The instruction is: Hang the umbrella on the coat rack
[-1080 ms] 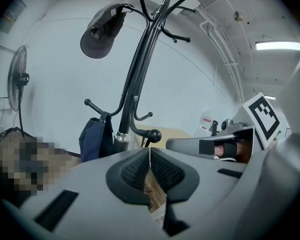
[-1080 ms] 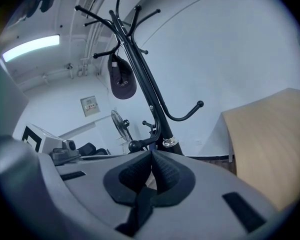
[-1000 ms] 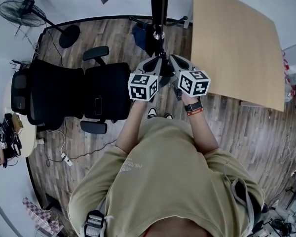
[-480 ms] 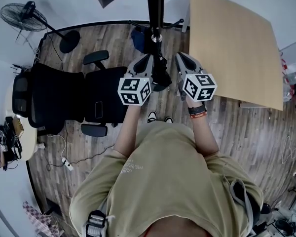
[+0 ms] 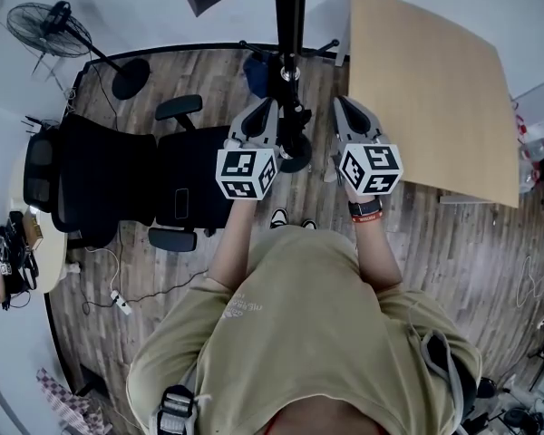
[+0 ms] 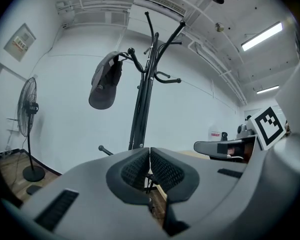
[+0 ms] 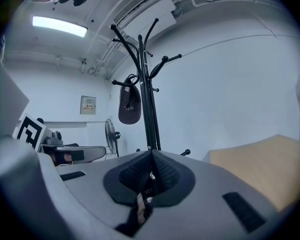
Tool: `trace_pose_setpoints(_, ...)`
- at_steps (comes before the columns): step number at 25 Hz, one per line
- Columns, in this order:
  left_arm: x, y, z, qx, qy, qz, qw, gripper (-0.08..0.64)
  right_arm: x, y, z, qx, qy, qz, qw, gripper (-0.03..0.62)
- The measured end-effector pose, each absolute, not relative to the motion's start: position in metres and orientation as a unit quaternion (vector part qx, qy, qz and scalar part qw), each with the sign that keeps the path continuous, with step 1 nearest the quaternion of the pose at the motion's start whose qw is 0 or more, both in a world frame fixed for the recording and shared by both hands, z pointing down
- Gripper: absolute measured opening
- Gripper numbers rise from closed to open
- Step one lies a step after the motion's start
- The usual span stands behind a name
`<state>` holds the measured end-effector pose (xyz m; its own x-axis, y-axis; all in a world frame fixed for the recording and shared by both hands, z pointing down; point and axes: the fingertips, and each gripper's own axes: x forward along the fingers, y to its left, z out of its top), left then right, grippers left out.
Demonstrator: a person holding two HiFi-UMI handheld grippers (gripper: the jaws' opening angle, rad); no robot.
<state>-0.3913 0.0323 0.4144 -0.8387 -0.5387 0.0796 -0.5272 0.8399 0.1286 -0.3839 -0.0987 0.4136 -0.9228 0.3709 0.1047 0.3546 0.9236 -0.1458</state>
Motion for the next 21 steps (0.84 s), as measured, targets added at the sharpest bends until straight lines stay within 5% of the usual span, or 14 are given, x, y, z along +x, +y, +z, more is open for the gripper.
trace_pose_setpoints(21, -0.364, 0.021, 0.44, 0.3, -0.951, -0.038, 0.068, 0.025, -0.364, -0.08, 0.433, -0.208, -0.973, 0.044, 0.084, 0.015)
